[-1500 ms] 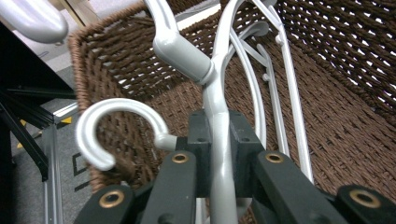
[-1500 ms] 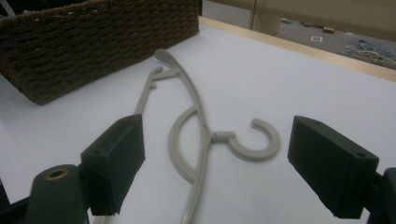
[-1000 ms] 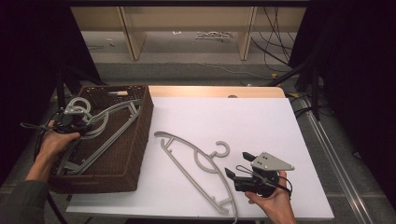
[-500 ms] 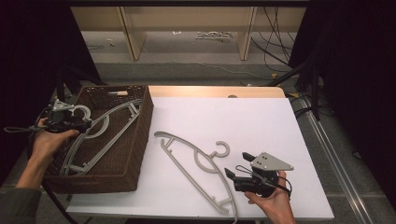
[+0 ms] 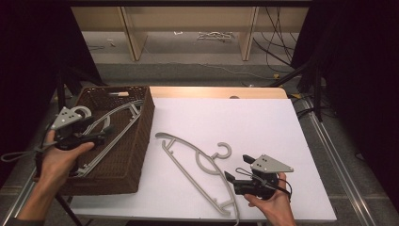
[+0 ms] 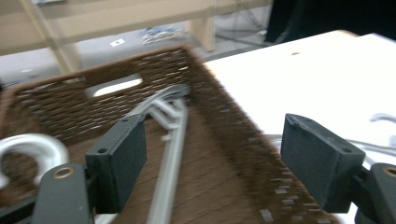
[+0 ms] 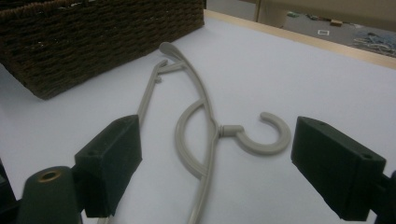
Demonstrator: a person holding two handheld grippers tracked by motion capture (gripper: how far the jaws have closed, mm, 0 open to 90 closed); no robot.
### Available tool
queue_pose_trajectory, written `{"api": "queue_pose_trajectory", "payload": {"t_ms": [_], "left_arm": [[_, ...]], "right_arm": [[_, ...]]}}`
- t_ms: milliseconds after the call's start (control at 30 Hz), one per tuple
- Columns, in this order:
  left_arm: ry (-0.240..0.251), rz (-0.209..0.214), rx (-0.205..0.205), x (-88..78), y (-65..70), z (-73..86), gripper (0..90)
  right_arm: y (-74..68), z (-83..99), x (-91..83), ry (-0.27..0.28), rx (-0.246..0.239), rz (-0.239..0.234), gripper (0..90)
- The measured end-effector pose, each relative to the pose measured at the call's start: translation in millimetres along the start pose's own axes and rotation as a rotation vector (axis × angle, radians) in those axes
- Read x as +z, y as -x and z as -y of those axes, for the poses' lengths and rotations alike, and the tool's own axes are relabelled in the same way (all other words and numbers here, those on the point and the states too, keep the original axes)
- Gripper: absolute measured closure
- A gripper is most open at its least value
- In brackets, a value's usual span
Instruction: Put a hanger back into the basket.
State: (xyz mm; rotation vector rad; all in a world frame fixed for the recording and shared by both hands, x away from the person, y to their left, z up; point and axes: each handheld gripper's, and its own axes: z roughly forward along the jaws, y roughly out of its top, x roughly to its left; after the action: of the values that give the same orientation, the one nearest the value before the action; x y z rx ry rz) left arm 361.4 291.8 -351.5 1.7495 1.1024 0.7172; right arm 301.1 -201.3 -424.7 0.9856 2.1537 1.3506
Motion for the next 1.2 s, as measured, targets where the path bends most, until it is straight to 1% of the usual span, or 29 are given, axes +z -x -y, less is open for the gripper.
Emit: {"api": "queue_pose_trajectory", "payload": {"t_ms": [33,67,100,133,167,200,233,267,333,400,500,533,633,700,733,800,833,867,900,933,967,1000,1067,1100,1133,1167,1200], "left_arm": [[0.006,0.019,0.001,1.0,6.0,1.2,22.4],[0.014,0.029,-0.003,1.7,12.0,2.4,20.6],[0.024,0.037,-0.005,2.7,17.8,3.9,20.6],[0.035,0.055,-0.004,4.0,23.5,5.5,20.5],[0.048,0.076,0.0,5.4,28.8,7.0,20.2],[0.071,0.118,-0.013,8.2,40.1,10.7,20.2],[0.071,0.118,-0.013,8.2,40.1,10.7,19.8],[0.086,0.137,-0.008,9.5,45.1,12.4,19.8],[0.094,0.157,-0.014,11.6,57.1,16.6,19.0],[0.111,0.193,0.009,12.5,67.0,19.9,17.6],[0.116,0.221,0.027,13.2,79.9,25.9,17.6],[0.125,0.225,0.018,13.4,84.6,28.8,17.6],[0.147,0.24,0.039,14.4,94.8,36.6,17.6],[0.148,0.25,0.048,14.9,101.4,43.2,17.6],[0.147,0.259,0.063,15.3,104.4,46.0,17.6],[0.153,0.248,0.083,15.2,111.5,52.4,17.6],[0.148,0.236,0.088,14.2,114.5,56.0,17.6],[0.145,0.232,0.082,13.3,117.8,59.9,17.6],[0.148,0.244,0.089,13.5,119.4,62.8,17.3],[0.142,0.255,0.09,13.0,120.5,64.6,17.3],[0.145,0.264,0.097,12.8,121.0,65.7,16.5],[0.151,0.261,0.112,12.3,121.2,66.2,16.4],[0.161,0.26,0.098,11.5,123.9,68.1,16.4],[0.166,0.262,0.108,11.9,124.4,68.7,16.4],[0.174,0.265,0.105,12.7,126.2,70.2,16.4],[0.163,0.267,0.116,12.7,127.7,71.3,16.4],[0.163,0.277,0.125,14.1,129.2,72.2,16.4]], "right_arm": [[-0.1,0.1,0.1,-0.007,0.0,-0.005,17.2],[-0.6,0.2,0.1,-0.012,0.0,-0.002,17.2],[-0.6,0.2,0.1,-0.012,0.0,-0.002,17.2],[-0.5,0.3,1.0,-0.011,-0.003,-0.006,17.1],[-0.6,0.4,1.6,-0.012,-0.001,-0.009,17.1],[-0.8,0.7,2.5,-0.012,0.001,-0.01,17.1],[-0.8,0.7,2.5,-0.012,0.001,-0.01,17.1],[-1.0,0.7,2.8,-0.014,0.0,-0.012,17.1],[-1.7,0.8,3.3,-0.015,-0.001,-0.02,17.2],[-1.9,1.2,4.3,-0.007,-0.003,-0.023,17.2],[-1.2,1.3,3.6,-0.012,-0.002,-0.022,17.2],[-1.1,1.5,3.9,-0.009,-0.002,-0.024,17.2],[-1.1,1.8,4.3,-0.012,-0.002,-0.022,17.2],[-1.4,2.0,4.4,-0.012,-0.002,-0.025,17.2],[-2.2,2.3,4.6,-0.015,-0.002,-0.024,17.4],[-2.2,2.6,5.0,-0.016,-0.005,-0.026,17.5],[-2.4,2.8,5.4,-0.016,-0.007,-0.032,17.6],[-2.8,2.8,5.4,-0.018,-0.007,-0.034,17.9],[-2.6,2.8,5.4,-0.021,-0.014,-0.044,18.4],[-2.6,2.8,5.4,-0.021,-0.014,-0.044,18.4],[-2.8,2.8,5.1,-0.025,-0.005,-0.042,18.4],[-2.1,2.7,5.1,-0.023,-0.011,-0.034,18.4],[-2.5,3.3,6.4,-0.04,-0.007,-0.04,18.3],[-2.4,4.1,8.1,-0.035,-0.018,-0.04,18.3],[-3.1,4.9,9.3,-0.058,-0.019,-0.043,18.1],[-3.1,4.9,9.3,-0.058,-0.019,-0.043,18.1],[-3.6,5.4,10.9,-0.069,-0.016,-0.05,18.0]]}}
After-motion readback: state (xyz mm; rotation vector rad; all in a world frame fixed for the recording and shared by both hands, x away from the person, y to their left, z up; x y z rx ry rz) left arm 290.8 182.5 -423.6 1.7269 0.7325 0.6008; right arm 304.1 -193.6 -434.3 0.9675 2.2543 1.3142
